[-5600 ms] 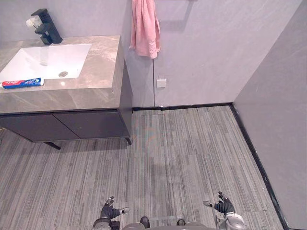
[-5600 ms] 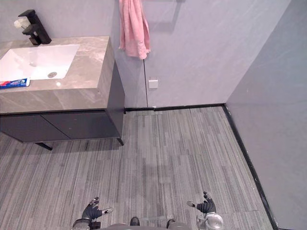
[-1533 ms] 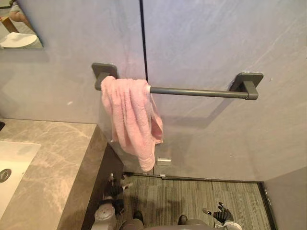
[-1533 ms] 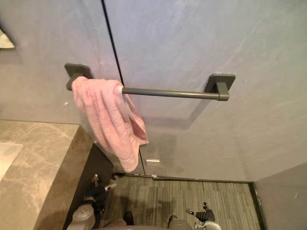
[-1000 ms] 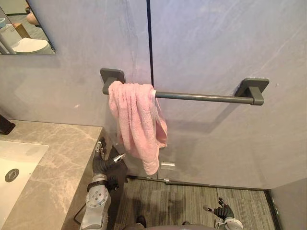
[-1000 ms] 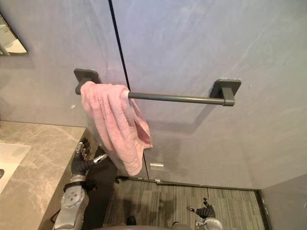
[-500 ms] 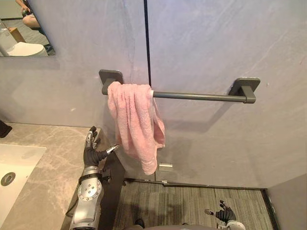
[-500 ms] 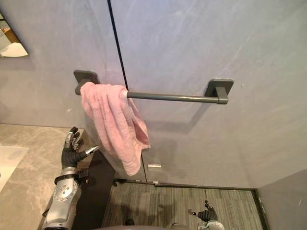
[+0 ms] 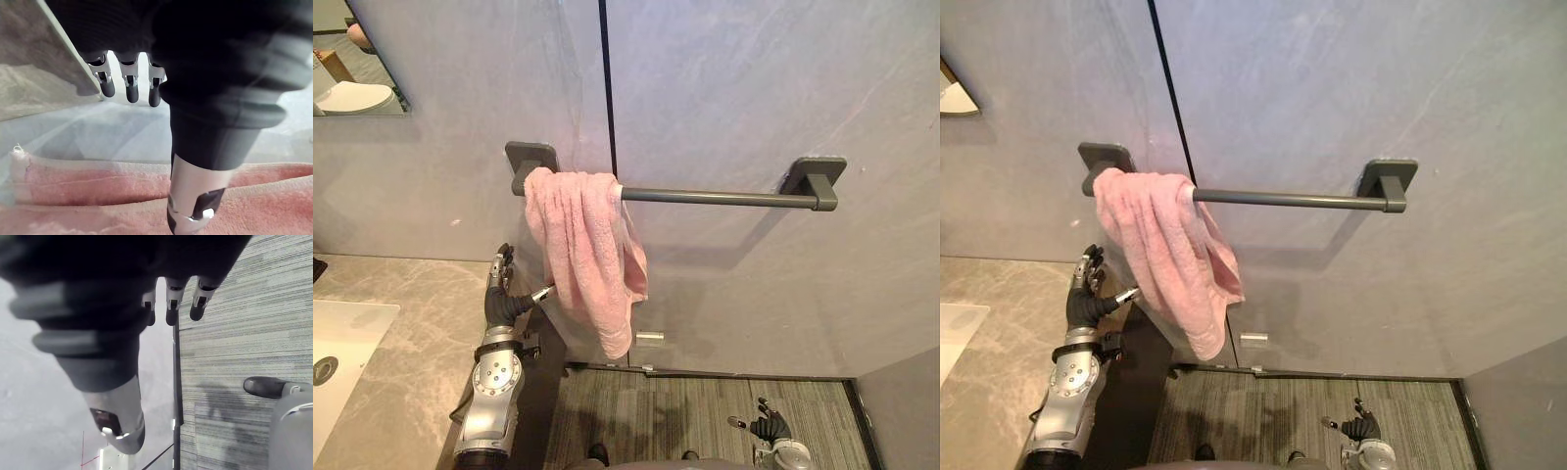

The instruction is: Organize washtable

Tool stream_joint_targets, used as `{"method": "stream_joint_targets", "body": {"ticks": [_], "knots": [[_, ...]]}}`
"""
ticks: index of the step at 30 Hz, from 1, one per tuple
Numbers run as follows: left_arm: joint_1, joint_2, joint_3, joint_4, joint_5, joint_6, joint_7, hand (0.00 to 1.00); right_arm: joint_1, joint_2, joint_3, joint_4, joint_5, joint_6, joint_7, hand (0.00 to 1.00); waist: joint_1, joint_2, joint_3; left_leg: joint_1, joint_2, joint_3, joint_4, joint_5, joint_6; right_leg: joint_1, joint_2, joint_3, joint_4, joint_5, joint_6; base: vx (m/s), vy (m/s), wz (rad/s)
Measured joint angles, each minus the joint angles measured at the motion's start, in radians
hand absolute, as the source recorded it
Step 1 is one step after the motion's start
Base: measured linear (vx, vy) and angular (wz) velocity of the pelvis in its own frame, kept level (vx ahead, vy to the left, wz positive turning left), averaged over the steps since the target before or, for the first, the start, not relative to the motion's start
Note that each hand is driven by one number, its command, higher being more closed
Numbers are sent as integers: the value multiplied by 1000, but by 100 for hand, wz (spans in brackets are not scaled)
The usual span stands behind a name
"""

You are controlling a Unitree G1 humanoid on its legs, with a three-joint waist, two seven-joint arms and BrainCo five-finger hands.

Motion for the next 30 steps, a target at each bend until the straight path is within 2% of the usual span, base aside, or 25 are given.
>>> {"method": "stream_joint_targets", "body": {"ticks": [5,6,12,15,24,30], "knots": [[-3,0,-6,8,0,1,0,0,10,0,0,0,0,4,0,0,-1,0,0,0,0,9,0,0,0,-4,0,13,-6,6,0,-45,-1,-6],[-3,0,-13,8,0,1,0,100,10,0,0,0,0,4,0,0,-1,0,0,0,0,9,-1,0,0,-4,0,13,-6,6,0,0,0,0],[-34,9,-74,28,3,4,-11,100,7,0,1,0,0,4,0,0,-6,0,0,-2,-1,19,-1,-1,0,-4,0,23,-20,12,1,-1,-2,-4],[-58,7,-82,29,13,4,-28,100,0,0,0,-1,0,4,0,0,-30,-1,-1,-2,-1,26,-1,-2,1,-5,2,28,-26,15,1,25,-7,-8],[-76,7,-81,29,22,4,-28,100,-7,0,1,-14,0,4,0,0,-28,-1,-2,0,0,29,-1,-3,1,-2,4,44,-31,22,-1,6,-12,-5],[-76,7,-79,29,21,4,-27,100,10,-12,69,-270,3,-4,0,0,-29,-1,-2,0,0,35,-2,-2,1,-13,4,56,-38,38,0,-64,-8,-6]]}}
